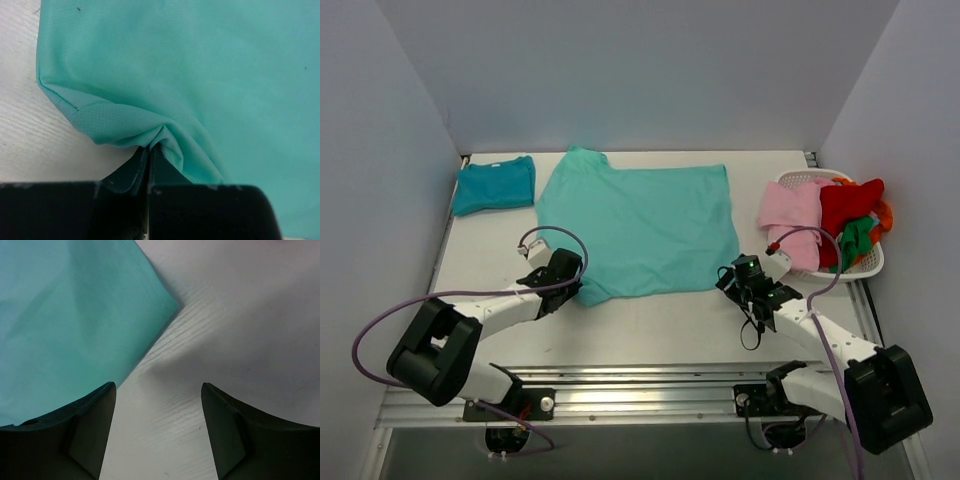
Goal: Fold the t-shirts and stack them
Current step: Fold the tshirt
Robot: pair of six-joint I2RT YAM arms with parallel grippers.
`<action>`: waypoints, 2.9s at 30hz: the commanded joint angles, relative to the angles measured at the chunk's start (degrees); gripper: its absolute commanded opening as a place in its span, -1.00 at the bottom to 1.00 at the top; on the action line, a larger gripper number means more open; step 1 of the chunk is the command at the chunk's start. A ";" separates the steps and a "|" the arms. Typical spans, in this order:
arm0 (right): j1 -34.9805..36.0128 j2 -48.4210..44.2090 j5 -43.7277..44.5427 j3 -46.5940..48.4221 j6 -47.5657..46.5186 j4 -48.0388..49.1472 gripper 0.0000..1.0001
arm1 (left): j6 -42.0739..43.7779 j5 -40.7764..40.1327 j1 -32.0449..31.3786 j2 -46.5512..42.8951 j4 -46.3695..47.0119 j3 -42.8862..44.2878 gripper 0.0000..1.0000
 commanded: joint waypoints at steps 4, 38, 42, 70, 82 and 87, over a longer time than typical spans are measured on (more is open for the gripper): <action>-2.31 6.56 2.32 -1.66 3.09 9.44 0.08 | 2.46 2.13 2.02 -2.61 2.51 0.72 -0.95; -3.45 8.70 5.30 -0.87 3.26 12.27 -1.00 | 3.34 5.56 4.04 -6.21 1.90 -2.01 -0.95; -3.10 -1.22 6.45 -1.13 3.18 5.95 -1.00 | 2.90 6.70 3.34 -13.48 -1.27 -3.41 -0.95; -2.84 2.00 10.40 15.82 1.15 -2.51 -1.00 | 10.63 7.93 5.89 -5.09 -6.90 21.62 -0.95; -4.50 22.64 11.46 29.09 0.45 3.72 -1.00 | 16.95 16.02 14.40 12.31 -6.20 38.76 -0.95; -6.17 31.96 11.37 35.60 1.07 4.18 -1.00 | 19.77 21.63 17.66 24.87 -5.41 48.67 -0.95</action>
